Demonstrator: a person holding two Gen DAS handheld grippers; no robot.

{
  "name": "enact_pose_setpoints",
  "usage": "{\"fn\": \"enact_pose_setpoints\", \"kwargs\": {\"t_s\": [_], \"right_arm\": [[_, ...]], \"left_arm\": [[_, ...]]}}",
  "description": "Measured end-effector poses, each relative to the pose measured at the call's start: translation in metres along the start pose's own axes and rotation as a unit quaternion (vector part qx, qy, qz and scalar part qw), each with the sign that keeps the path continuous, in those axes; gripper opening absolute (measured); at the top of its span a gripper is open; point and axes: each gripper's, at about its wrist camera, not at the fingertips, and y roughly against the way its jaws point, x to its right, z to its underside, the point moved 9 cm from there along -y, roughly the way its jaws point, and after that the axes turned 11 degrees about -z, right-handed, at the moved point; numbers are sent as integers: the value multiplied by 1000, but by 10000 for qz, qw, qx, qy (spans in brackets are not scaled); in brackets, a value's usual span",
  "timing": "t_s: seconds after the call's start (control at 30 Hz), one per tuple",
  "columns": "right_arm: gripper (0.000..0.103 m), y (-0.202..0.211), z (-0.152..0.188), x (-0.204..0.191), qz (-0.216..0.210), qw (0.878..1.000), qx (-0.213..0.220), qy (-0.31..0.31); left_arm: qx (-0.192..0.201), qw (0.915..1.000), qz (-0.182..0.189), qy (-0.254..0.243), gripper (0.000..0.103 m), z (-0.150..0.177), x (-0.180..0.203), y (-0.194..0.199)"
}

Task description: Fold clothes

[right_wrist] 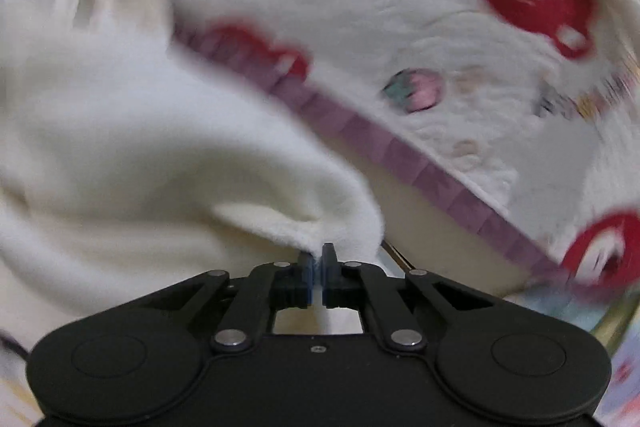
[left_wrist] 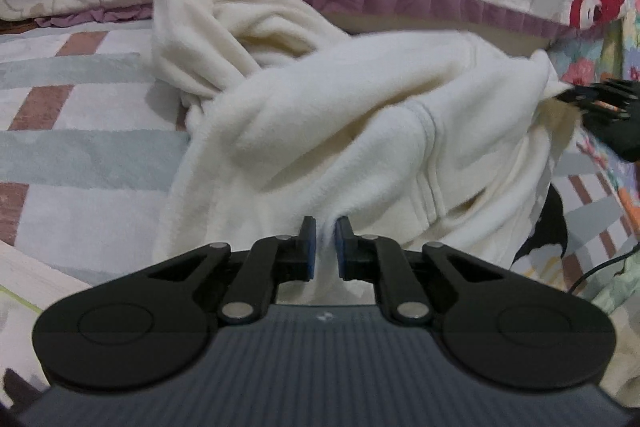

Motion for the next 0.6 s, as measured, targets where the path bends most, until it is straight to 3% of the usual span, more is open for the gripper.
{"fn": "enact_pose_setpoints", "kwargs": {"t_s": [0.1, 0.13, 0.17, 0.2, 0.27, 0.37, 0.6], "right_arm": [[3, 51, -20, 24, -156, 9941, 545, -922], [3, 70, -26, 32, -314, 9885, 723, -1288], [3, 84, -29, 40, -452, 9831, 847, -1559], [3, 99, -32, 46, -559, 9783, 938, -1762], [3, 122, -37, 57, -545, 9739, 1076, -1924], [3, 142, -39, 72, -350, 9713, 1206, -2020], [3, 147, -12, 76, -318, 9499, 1540, -2700]], "left_arm": [[164, 9998, 45, -38, 18, -5, 0, 18], [214, 9997, 60, -68, 37, -7, 1, 24], [302, 9994, 79, -164, 68, -8, 4, 30], [464, 9981, 107, -397, 77, -7, 11, 35], [566, 9948, 106, -843, 79, -2, 26, 38], [227, 9904, -142, -1358, 79, 14, 37, 30], [-306, 9837, -1162, -1341, 82, 41, 20, 6]]}}
